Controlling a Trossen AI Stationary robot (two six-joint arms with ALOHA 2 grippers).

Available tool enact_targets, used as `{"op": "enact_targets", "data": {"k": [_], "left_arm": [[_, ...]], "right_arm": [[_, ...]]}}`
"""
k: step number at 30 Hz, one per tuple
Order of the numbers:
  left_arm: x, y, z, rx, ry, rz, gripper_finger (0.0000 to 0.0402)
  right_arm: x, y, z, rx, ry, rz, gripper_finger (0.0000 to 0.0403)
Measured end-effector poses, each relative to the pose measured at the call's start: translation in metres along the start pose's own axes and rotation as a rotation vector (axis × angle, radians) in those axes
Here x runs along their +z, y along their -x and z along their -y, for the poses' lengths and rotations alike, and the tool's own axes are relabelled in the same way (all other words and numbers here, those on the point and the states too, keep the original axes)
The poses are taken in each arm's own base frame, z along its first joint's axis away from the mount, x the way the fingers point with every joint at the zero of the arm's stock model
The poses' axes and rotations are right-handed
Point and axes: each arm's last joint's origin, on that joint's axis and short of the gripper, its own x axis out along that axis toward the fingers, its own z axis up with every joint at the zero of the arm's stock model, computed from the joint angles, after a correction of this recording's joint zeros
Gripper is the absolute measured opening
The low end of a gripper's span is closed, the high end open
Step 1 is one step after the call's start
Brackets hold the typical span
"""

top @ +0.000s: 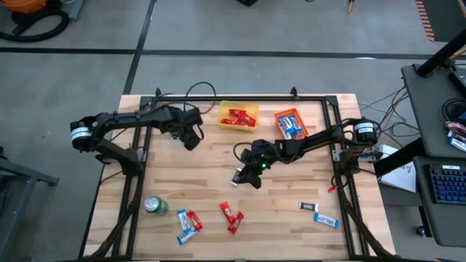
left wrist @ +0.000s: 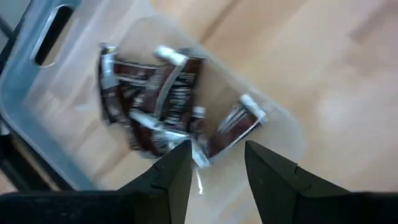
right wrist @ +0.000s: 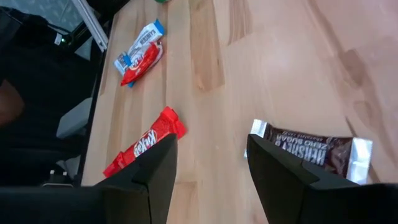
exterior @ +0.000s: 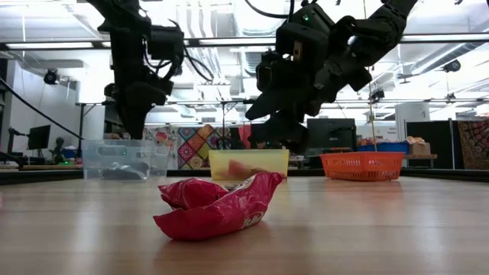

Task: Sort candy
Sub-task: Put the red chocolate bar into the yellow bin

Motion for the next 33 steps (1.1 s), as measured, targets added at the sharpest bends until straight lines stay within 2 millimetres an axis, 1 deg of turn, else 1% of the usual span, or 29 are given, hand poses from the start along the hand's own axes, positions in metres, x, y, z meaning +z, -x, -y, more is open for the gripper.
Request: {"op": "enact_targets", "data": {"k": [8, 14, 19, 23, 27, 29, 33], "left_arm": [[-0.019, 0.016, 0.044, -0.064, -0.13, 0.045, 0.0132], [-0.042, 0.032, 0.08, -0.164, -0.282, 0.075, 0.0132], [-0.063, 0.046, 0.108, -0.246, -0.41, 0.131, 0.0132], [-0.079, 0.057, 0.126, -0.318, -0.463, 0.186, 0.0132], [-0.093, 0.067, 0.143, -0.453, -0.515, 0.197, 0.0132], [-0.099, 0.073, 0.15, -0.51, -0.513, 0.218, 0.0132], [-0.111, 0.082, 0.162, -0.584, -0.512, 0.252, 0.0132]], "right_arm": [[-0.007, -0.004, -0.006, 0.001, -0.007, -0.044, 0.0182], [-0.016, -0.004, -0.014, -0.008, -0.014, -0.105, 0.0182], [-0.02, 0.0, -0.026, -0.011, -0.011, -0.138, 0.0182], [-0.026, 0.006, -0.035, -0.06, -0.014, -0.175, 0.0182], [-0.033, 0.013, -0.044, -0.127, -0.013, -0.219, 0.0182], [-0.037, 0.017, -0.048, -0.159, -0.01, -0.243, 0.0182], [-0.041, 0.019, -0.056, -0.165, 0.011, -0.25, 0.0182]]}}
